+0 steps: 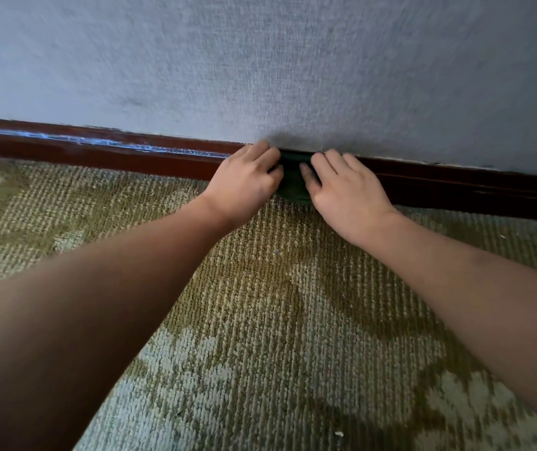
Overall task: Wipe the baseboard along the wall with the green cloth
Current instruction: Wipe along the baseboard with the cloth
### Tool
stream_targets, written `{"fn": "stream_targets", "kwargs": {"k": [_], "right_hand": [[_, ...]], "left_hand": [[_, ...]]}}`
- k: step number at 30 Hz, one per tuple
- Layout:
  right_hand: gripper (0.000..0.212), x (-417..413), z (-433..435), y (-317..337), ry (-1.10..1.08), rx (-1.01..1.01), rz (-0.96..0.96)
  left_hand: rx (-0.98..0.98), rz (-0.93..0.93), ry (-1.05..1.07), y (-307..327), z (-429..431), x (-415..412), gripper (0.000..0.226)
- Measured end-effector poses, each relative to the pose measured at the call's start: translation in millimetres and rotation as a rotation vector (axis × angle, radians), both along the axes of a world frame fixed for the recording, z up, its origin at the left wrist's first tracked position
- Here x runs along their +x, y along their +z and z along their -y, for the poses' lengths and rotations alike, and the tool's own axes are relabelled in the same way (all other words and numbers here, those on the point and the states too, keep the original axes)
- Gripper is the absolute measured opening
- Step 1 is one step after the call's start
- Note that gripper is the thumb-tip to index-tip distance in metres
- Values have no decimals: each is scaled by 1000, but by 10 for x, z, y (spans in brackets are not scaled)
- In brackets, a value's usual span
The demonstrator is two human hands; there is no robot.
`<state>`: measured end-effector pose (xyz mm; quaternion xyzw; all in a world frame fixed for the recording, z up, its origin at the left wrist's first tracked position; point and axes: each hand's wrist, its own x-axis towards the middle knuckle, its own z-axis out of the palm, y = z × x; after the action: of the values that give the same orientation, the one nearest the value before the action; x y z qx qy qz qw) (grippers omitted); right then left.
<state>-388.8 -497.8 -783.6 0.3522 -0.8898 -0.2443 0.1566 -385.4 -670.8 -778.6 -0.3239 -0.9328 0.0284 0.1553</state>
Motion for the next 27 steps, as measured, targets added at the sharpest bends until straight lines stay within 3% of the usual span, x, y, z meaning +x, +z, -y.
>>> {"fn": "stream_targets", "kwargs": {"k": [2, 12, 20, 27], "right_hand": [[39, 28, 24, 31, 4, 23, 45], [53, -4, 50, 95, -64, 24, 148], [44, -5, 148, -50, -34, -68, 219], [44, 88, 129, -22, -31, -42, 285]], "left_hand": [[-50, -3, -16, -3, 19, 40, 8], [-53, -57, 17, 35, 79, 40, 13], [56, 47, 84, 26, 5, -2, 16], [-53, 95, 72, -23, -3, 161, 19]]}}
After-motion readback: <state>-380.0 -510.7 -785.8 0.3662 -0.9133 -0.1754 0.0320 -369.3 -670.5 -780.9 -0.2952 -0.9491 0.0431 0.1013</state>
